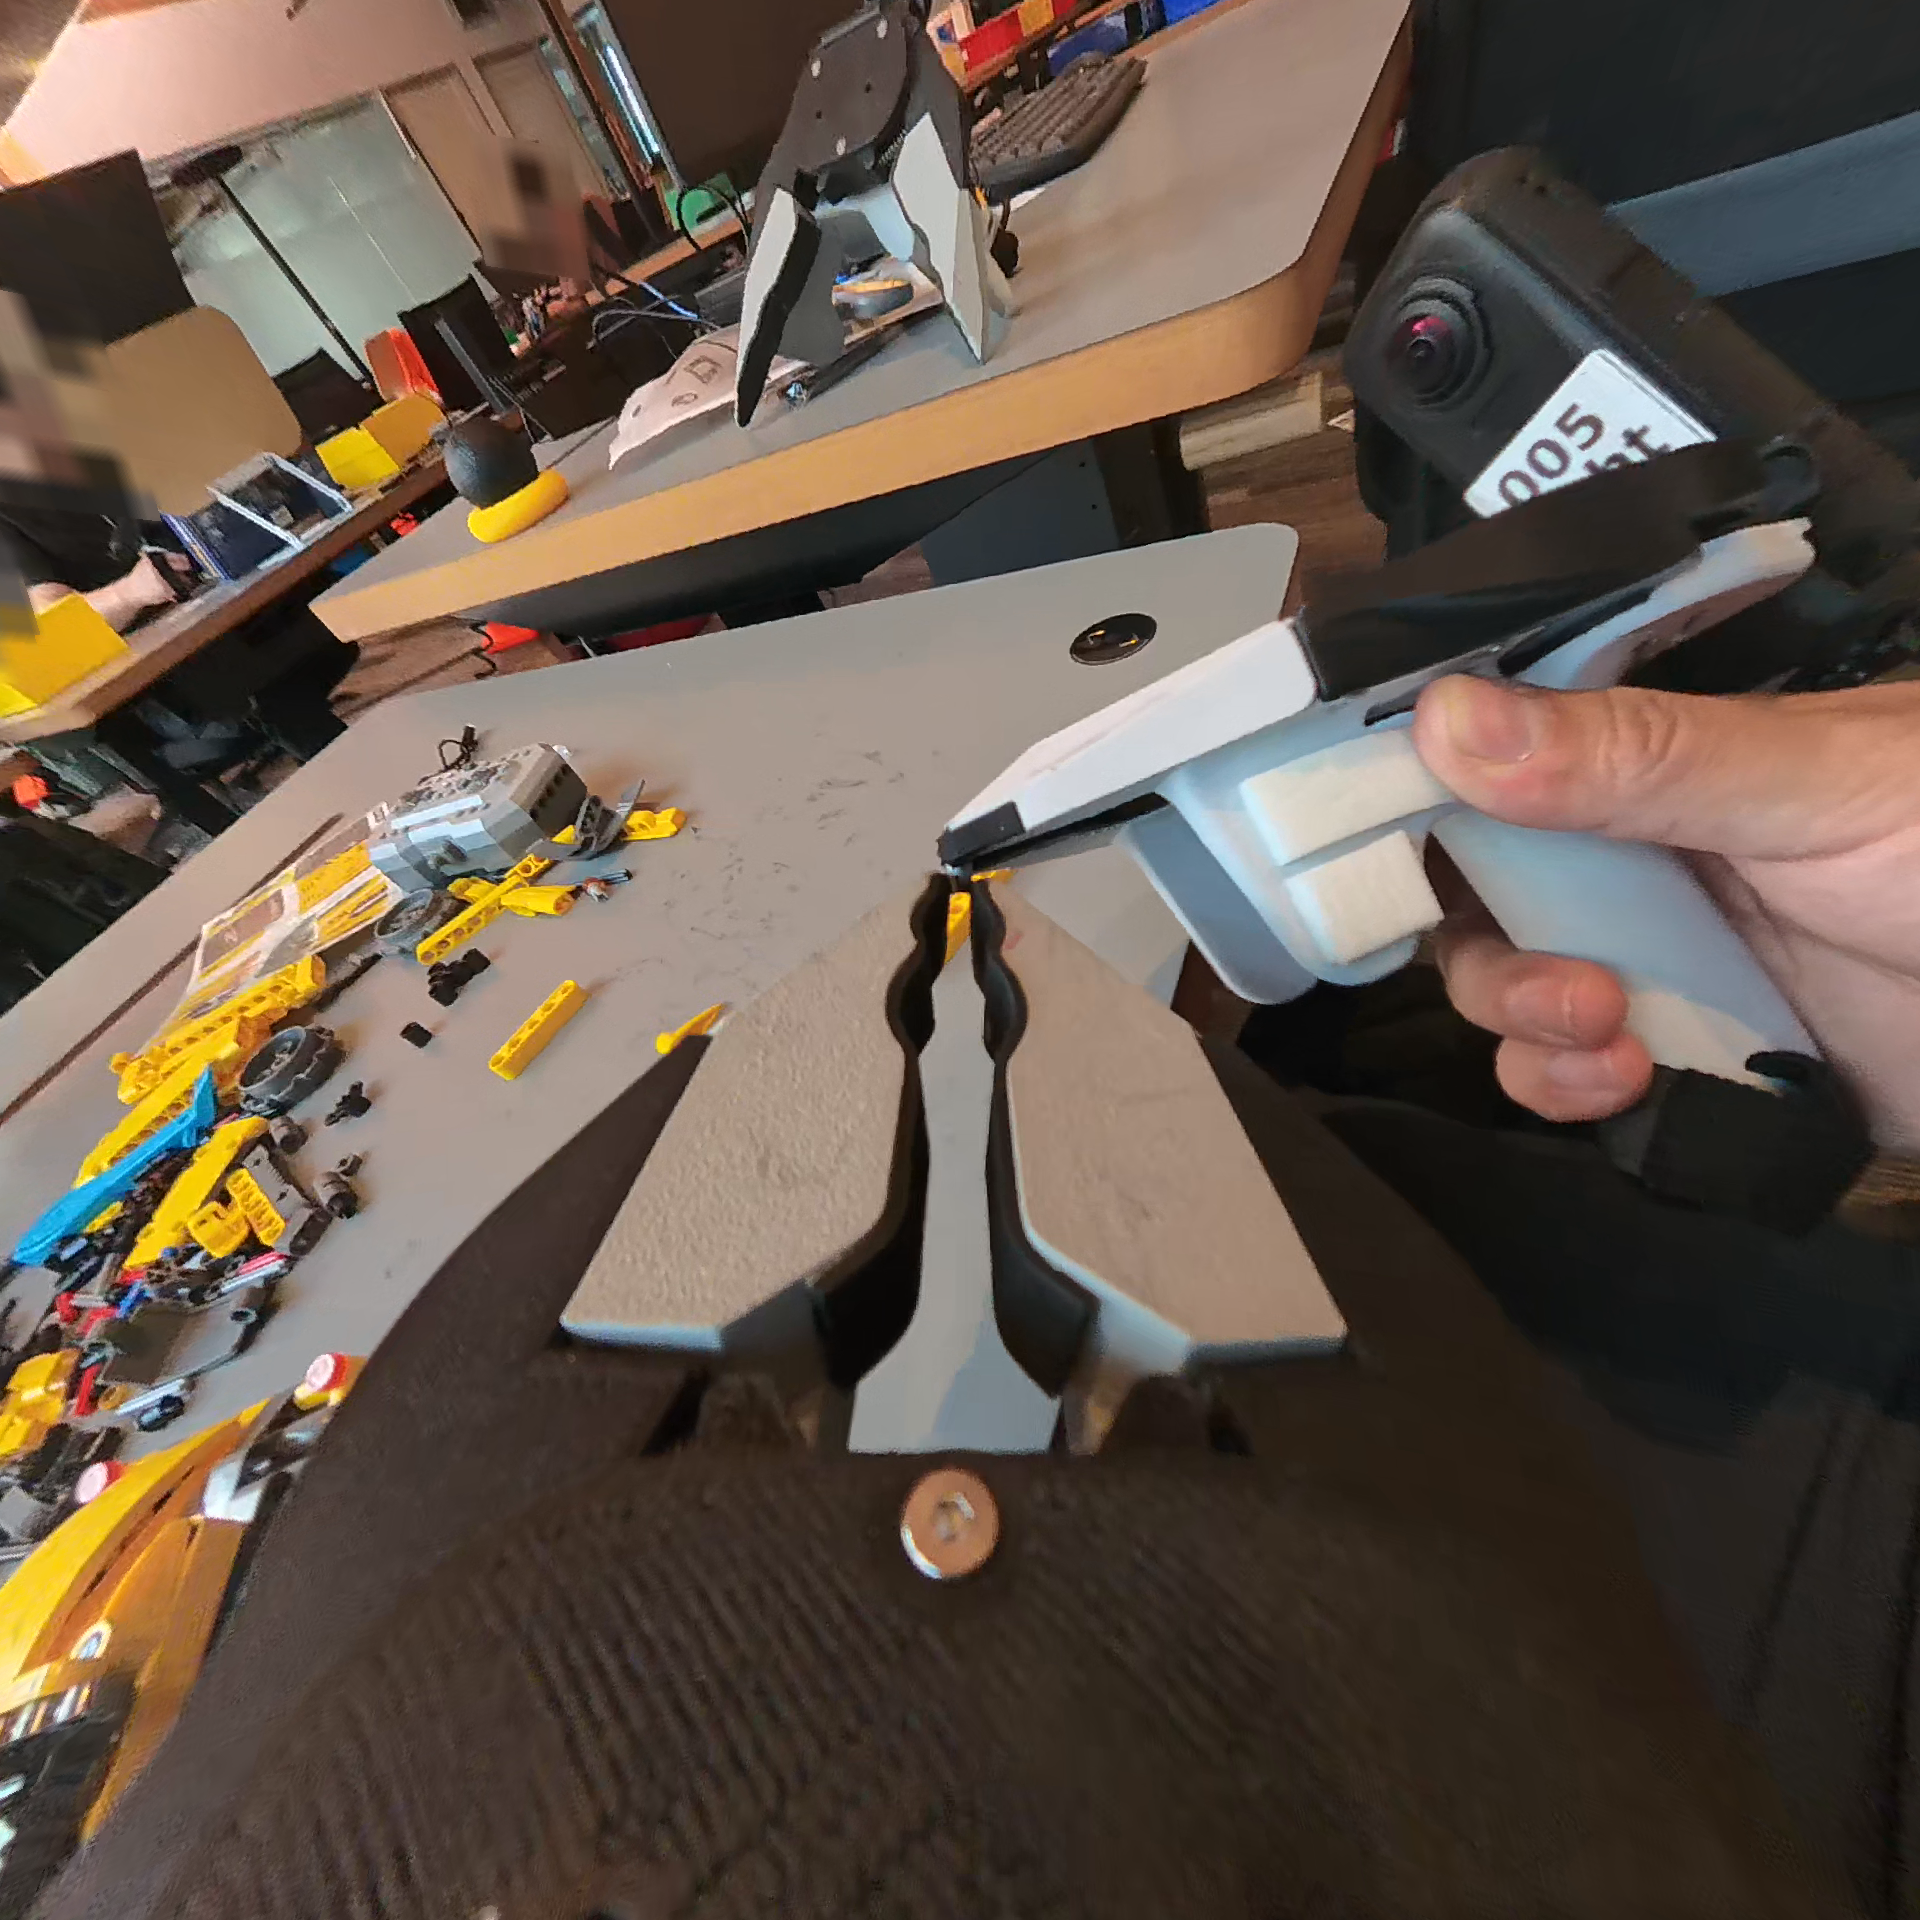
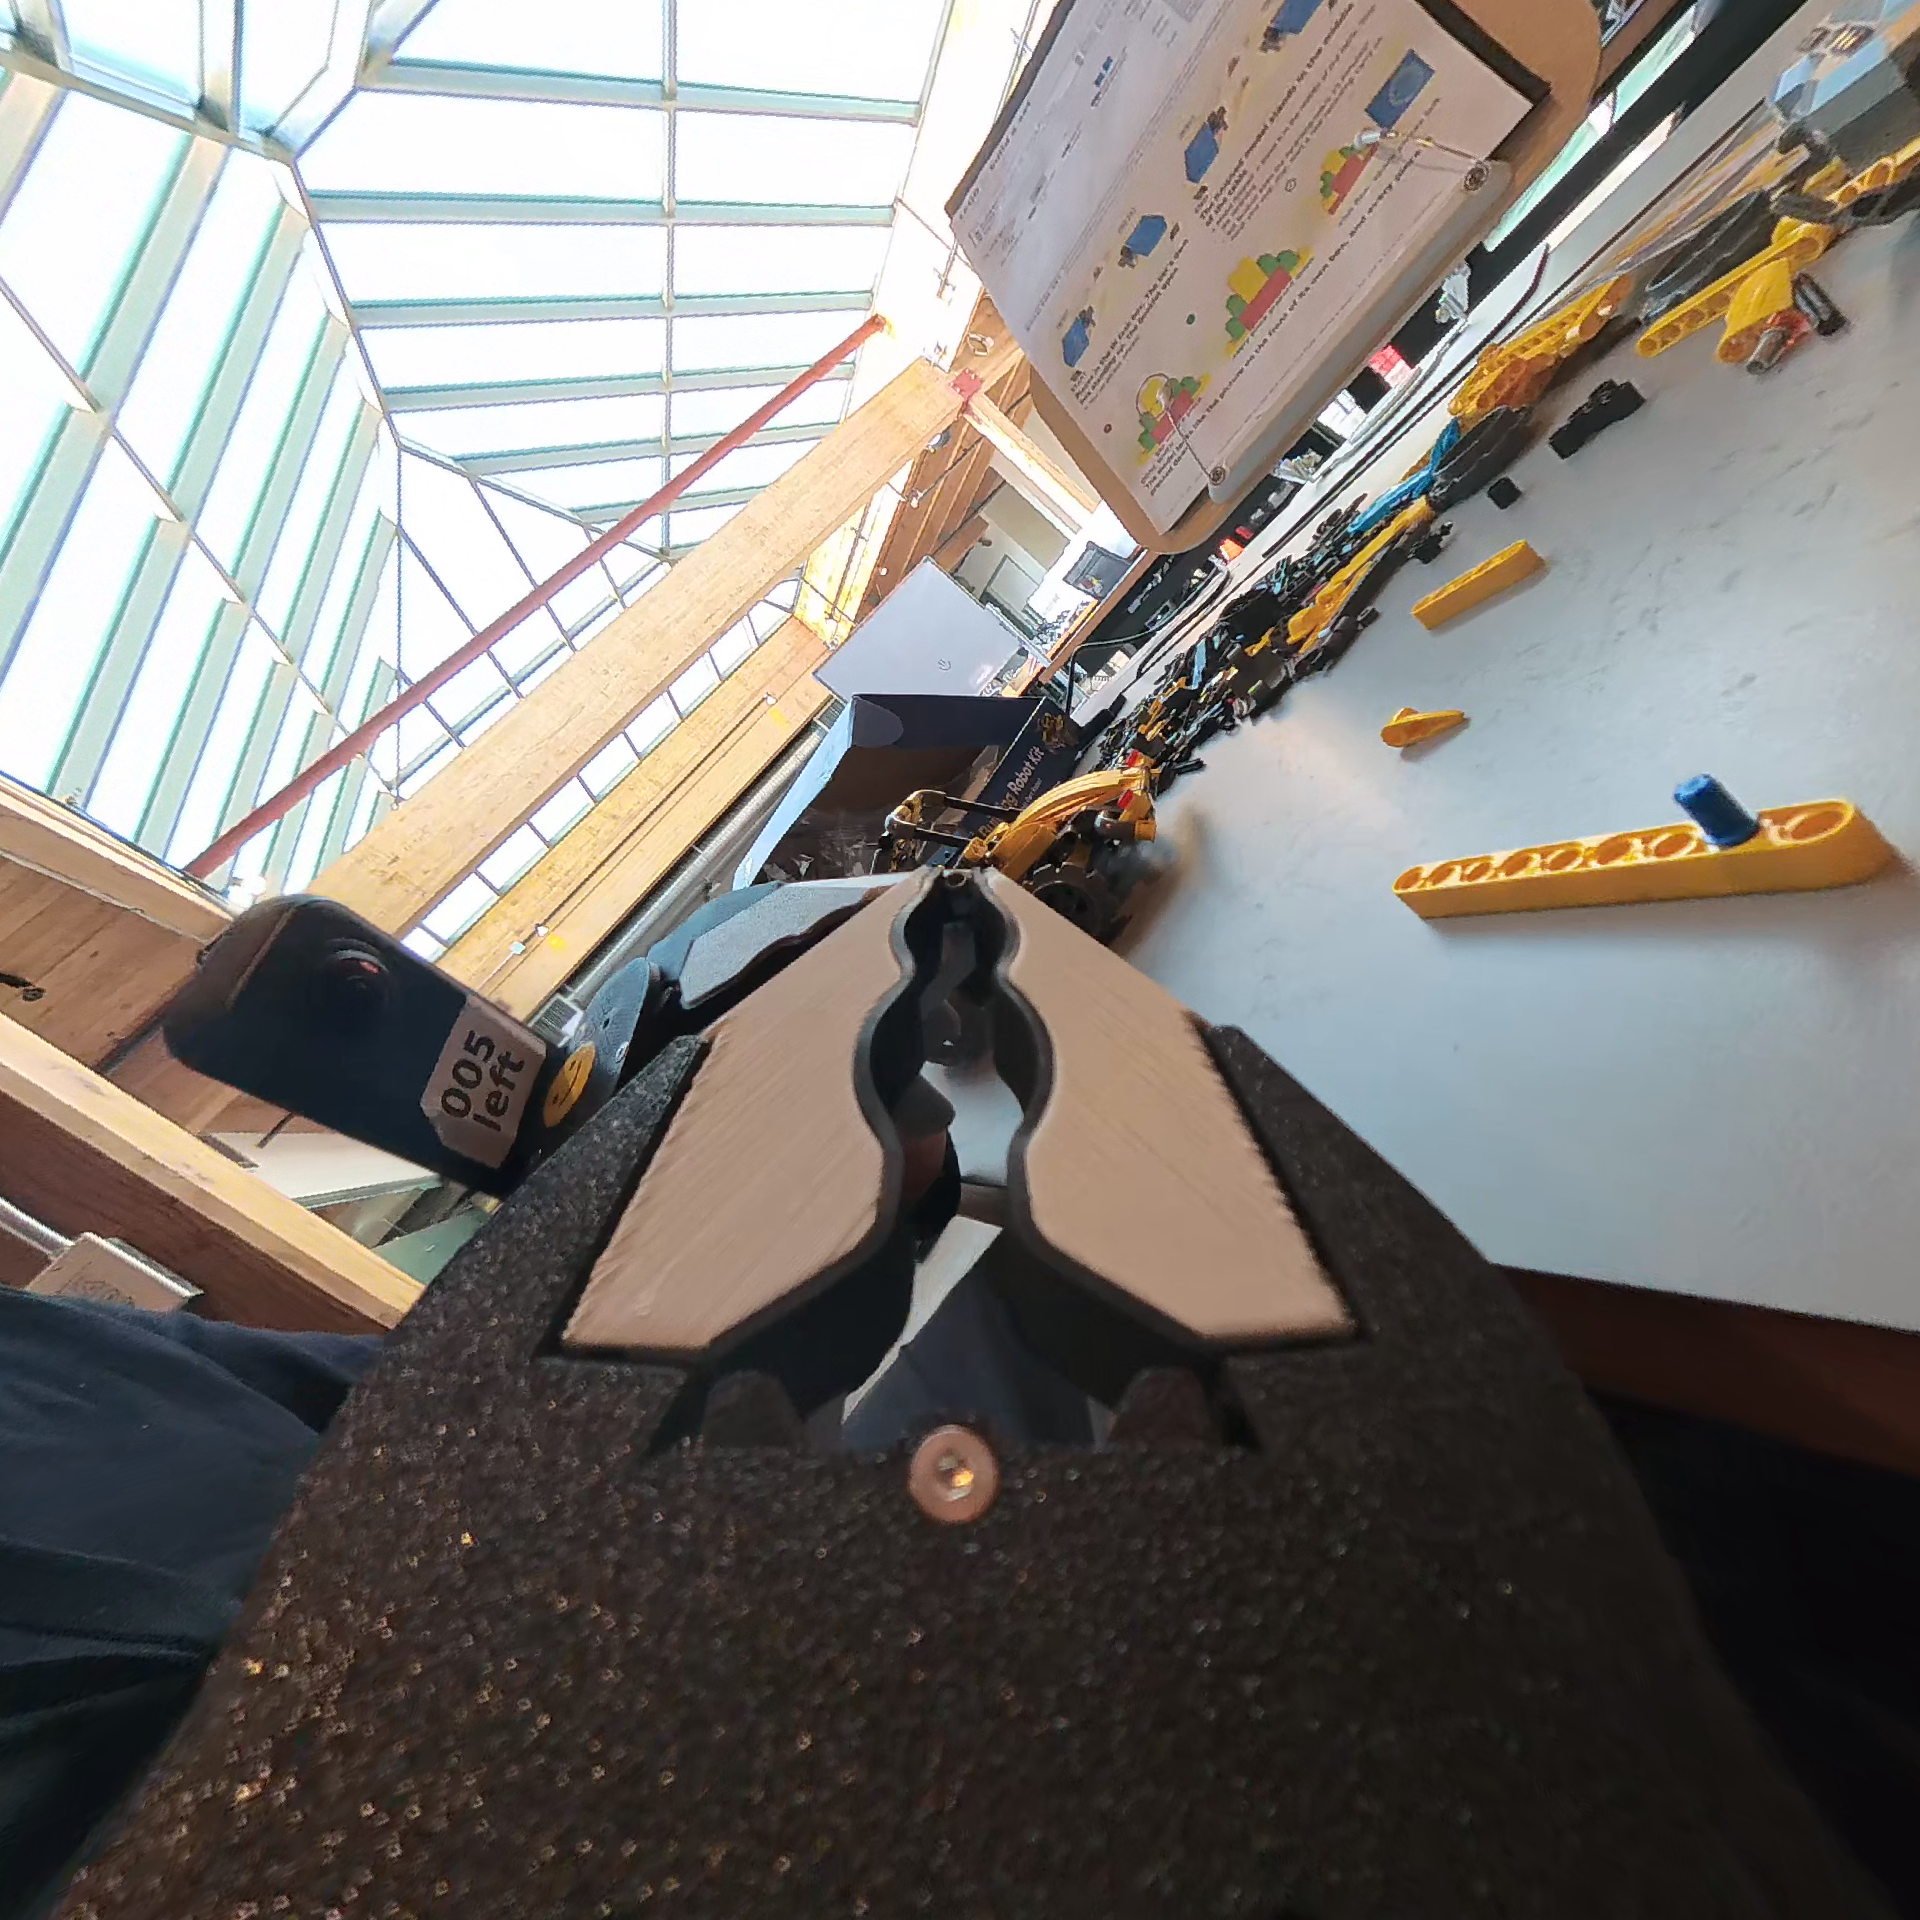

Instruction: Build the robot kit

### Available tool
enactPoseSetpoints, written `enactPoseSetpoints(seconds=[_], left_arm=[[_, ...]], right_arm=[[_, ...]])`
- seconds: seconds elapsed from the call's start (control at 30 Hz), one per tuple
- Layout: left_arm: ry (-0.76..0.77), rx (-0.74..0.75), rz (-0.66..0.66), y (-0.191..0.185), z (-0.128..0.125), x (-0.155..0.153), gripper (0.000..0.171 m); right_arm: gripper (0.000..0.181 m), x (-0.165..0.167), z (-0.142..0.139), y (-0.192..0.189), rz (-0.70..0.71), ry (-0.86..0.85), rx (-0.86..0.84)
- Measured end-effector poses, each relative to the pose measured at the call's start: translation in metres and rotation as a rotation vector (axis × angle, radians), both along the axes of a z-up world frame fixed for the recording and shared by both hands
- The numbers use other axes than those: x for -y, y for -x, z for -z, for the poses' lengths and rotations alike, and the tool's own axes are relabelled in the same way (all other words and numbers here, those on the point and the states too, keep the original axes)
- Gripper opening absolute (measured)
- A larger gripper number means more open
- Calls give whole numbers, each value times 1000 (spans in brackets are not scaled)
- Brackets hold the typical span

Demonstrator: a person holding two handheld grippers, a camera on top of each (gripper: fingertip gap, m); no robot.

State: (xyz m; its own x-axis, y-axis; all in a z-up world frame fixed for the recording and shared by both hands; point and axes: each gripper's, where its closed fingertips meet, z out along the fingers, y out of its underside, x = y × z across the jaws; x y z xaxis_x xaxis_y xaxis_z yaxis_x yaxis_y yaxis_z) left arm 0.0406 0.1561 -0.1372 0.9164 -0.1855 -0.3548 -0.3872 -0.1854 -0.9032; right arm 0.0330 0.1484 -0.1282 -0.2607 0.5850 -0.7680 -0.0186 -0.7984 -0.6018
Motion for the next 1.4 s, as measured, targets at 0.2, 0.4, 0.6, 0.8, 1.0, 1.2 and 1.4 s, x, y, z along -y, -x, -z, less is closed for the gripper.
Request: enactPoseSetpoints(seconds=[0.2, 0.4, 0.6, 0.8, 1.0, 1.2, 1.4], left_arm=[[-21, -52, -30, 2, -1, 0, 3], [-16, -59, -22, 1, 0, 0, 0], [1, -109, 10, 1, 1, 2, 0], [-35, -291, 49, -4, -2, 4, 1], [-81, -438, 135, -16, -4, 8, 1], [-109, -423, 164, -21, -8, 5, 1], [74, -271, 193, -17, 10, -14, 14]], right_arm=[[4, -1, 1, 0, -15, 8, 1], [4, 1, 1, 0, -47, -3, 16], [4, 4, 3, -1, -142, -87, 93], [5, 9, 1, -11, -290, -313, 205], [5, 12, 1, -21, -385, -569, 324], [5, 6, -2, -24, -426, -562, 355], [5, -59, 31, -33, -374, -590, 681]])
